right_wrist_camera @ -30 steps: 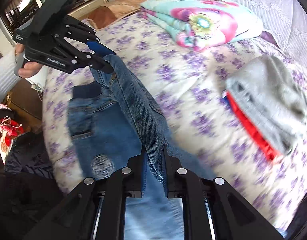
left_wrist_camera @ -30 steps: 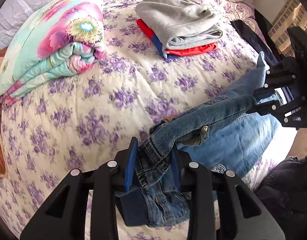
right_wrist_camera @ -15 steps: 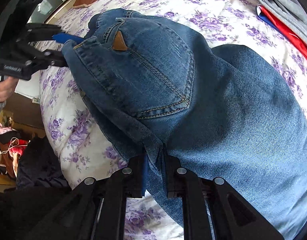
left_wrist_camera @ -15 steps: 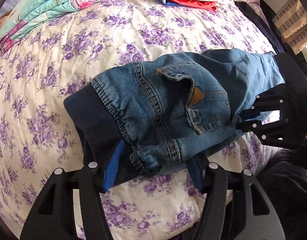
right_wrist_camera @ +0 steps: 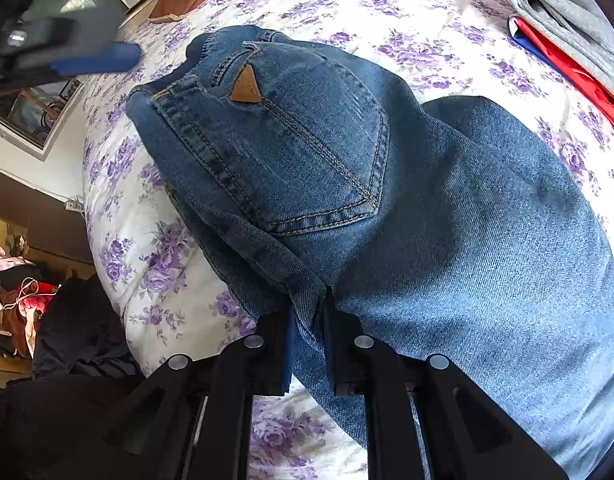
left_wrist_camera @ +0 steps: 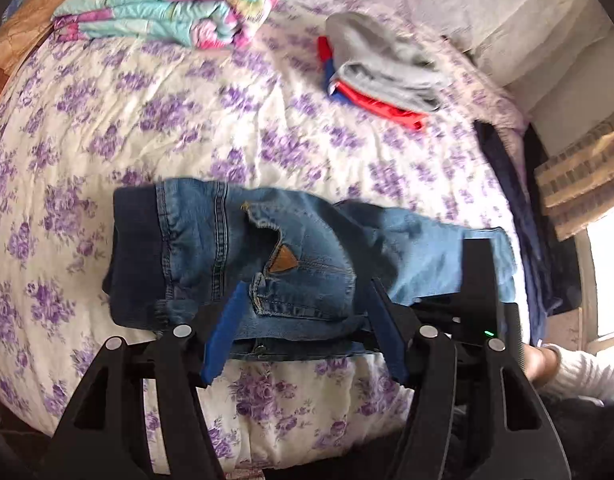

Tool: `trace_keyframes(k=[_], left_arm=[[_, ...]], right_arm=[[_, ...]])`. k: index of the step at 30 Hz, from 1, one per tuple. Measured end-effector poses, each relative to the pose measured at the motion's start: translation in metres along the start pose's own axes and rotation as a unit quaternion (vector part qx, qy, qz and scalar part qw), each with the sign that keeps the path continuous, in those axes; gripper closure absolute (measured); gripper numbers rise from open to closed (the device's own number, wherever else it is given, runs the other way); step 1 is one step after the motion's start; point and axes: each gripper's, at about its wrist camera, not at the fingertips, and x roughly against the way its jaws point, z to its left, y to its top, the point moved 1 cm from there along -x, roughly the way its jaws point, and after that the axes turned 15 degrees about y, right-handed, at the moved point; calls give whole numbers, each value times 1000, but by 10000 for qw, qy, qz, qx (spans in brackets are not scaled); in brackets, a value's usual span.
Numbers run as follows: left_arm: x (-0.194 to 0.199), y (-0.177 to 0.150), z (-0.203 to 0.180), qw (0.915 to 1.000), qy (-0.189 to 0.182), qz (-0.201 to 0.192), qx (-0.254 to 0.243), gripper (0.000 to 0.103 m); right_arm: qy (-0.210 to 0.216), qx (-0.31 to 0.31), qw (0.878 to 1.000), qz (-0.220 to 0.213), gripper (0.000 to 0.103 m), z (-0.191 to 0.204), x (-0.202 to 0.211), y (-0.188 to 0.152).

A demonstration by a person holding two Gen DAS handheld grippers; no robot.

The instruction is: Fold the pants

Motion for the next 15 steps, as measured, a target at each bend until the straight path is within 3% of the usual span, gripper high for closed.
trace_keyframes(k=[2,4,8,11,13,15], left_arm=[[-39,-11,-9,9972,456,574,122,43],[-65,-28,-10,9933,716,901,119,44],[-69,-46,-8,9936,750,844,47,44],[-69,-44,-4,9937,676,887,104,44],[-69,-43,-3,9937,665,892,113,44],[-69,-43,-3,9938,700,866,69,44]], right_arm=[[13,137,9999,29,90,3,6,-4],[43,260,9996,92,89,5,10,-8],[130,300,9992,246,83,7,11,-15],[441,145,9988,151,77,10,27,-11],[619,137,9979,-140,83,15,42,-6],[454,109,9983,-335,98,15,46,-1]])
